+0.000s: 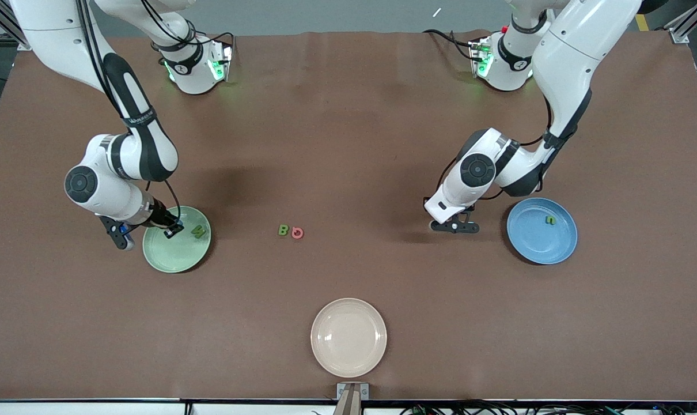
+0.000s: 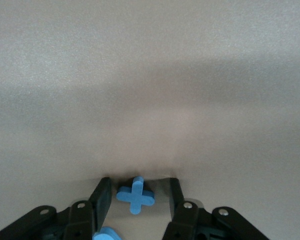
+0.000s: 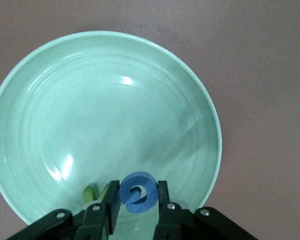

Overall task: Sort upper and lower case letters into plates
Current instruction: 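Carry the x to the blue plate while the right gripper drops c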

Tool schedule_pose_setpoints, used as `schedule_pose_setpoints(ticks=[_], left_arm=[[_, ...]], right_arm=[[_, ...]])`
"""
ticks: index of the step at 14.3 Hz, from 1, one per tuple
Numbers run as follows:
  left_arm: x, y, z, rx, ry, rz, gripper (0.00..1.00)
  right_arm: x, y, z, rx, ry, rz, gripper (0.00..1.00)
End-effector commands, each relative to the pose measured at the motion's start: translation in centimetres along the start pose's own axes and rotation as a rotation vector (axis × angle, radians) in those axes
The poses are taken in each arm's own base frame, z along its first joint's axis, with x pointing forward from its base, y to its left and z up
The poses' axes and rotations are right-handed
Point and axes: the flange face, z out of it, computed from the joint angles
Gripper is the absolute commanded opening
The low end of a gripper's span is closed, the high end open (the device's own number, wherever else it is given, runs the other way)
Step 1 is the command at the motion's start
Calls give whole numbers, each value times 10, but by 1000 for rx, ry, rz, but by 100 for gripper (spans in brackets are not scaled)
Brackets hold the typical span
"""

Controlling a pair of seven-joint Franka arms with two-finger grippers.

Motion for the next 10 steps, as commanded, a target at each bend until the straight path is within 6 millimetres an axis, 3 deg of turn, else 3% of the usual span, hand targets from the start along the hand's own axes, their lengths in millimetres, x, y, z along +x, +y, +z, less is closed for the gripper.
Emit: schedule_pose_setpoints(ticks=[1,8,9,10], left_arm=[[-5,-2,3,10,6,-30,47],[-6,-2,2,10,6,-30,32],[-5,-3,2,10,6,-31,29],[-5,-3,2,10,6,-31,26]], right_arm=[[-5,3,7,-1,7,-21,0],[-6,4,29,-21,-9,-4,1],[-5,5,30,-22,-10,0,3],[-3,6,30,-26,-14,2,11]])
